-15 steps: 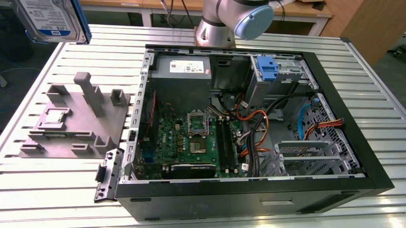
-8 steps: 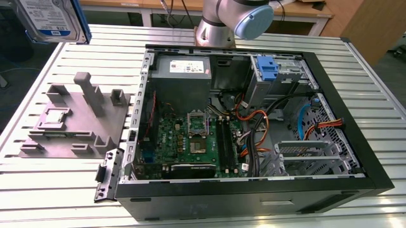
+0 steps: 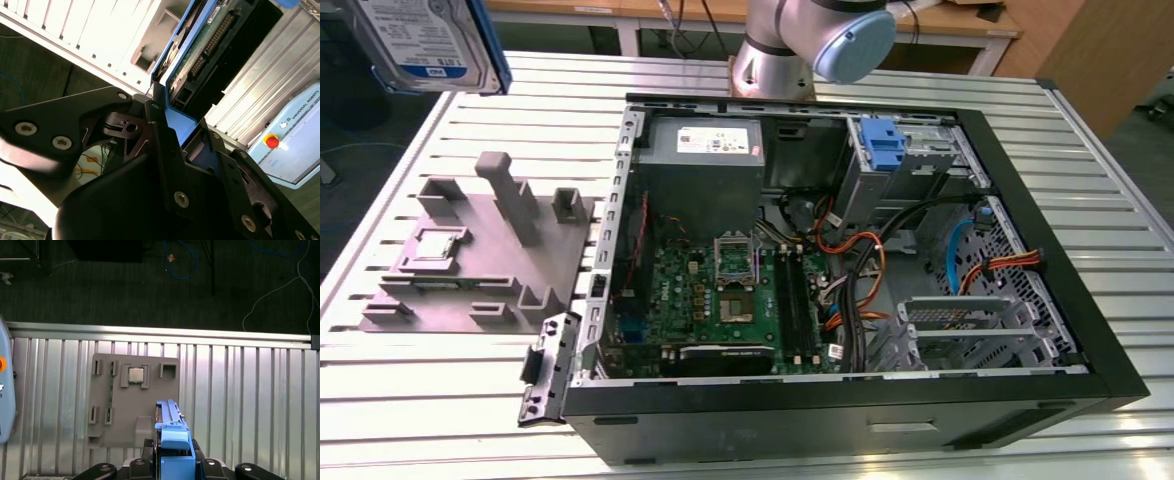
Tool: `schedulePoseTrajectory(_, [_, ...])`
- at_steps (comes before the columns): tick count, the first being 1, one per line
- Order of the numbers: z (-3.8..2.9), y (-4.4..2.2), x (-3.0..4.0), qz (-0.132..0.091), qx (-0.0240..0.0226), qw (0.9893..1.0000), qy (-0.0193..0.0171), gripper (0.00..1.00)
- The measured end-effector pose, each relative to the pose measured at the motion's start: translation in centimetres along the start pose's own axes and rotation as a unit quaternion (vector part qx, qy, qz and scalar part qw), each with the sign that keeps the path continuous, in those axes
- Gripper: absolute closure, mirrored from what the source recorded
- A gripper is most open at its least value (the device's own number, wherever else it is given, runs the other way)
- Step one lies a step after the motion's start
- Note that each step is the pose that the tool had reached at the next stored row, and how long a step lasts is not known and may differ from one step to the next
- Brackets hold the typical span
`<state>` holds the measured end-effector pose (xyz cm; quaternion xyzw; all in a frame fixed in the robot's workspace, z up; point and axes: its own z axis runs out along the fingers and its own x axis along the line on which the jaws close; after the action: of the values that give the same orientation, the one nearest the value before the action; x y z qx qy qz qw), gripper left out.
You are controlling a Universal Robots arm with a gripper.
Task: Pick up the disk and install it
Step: 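Pick up the disk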
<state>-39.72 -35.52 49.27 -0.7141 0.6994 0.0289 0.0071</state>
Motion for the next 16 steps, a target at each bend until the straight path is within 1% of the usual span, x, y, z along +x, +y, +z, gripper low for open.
schedulePoseTrajectory(2, [-0.01, -0.11, 0.2, 0.0, 0.0, 1.0, 0.0, 0.63])
schedulePoseTrajectory(3, [-0.02, -0.3, 0.25, 0.0, 0.0, 1.0, 0.0, 0.63])
schedulePoseTrajectory(5, [-0.05, -0.99, 0.31, 0.0, 0.0, 1.0, 0.0, 0.63])
schedulePoseTrajectory(8, [-0.09, -2.3, 0.36, 0.0, 0.0, 1.0, 0.0, 0.63])
schedulePoseTrajectory(10, [-0.11, -2.9, 0.39, 0.0, 0.0, 1.0, 0.0, 0.63])
schedulePoseTrajectory(12, [-0.11, -3.07, 0.44, 0.0, 0.0, 1.0, 0.0, 0.63])
schedulePoseTrajectory(16, [-0.13, -3.11, 0.73, 0.0, 0.0, 1.0, 0.0001, 0.63])
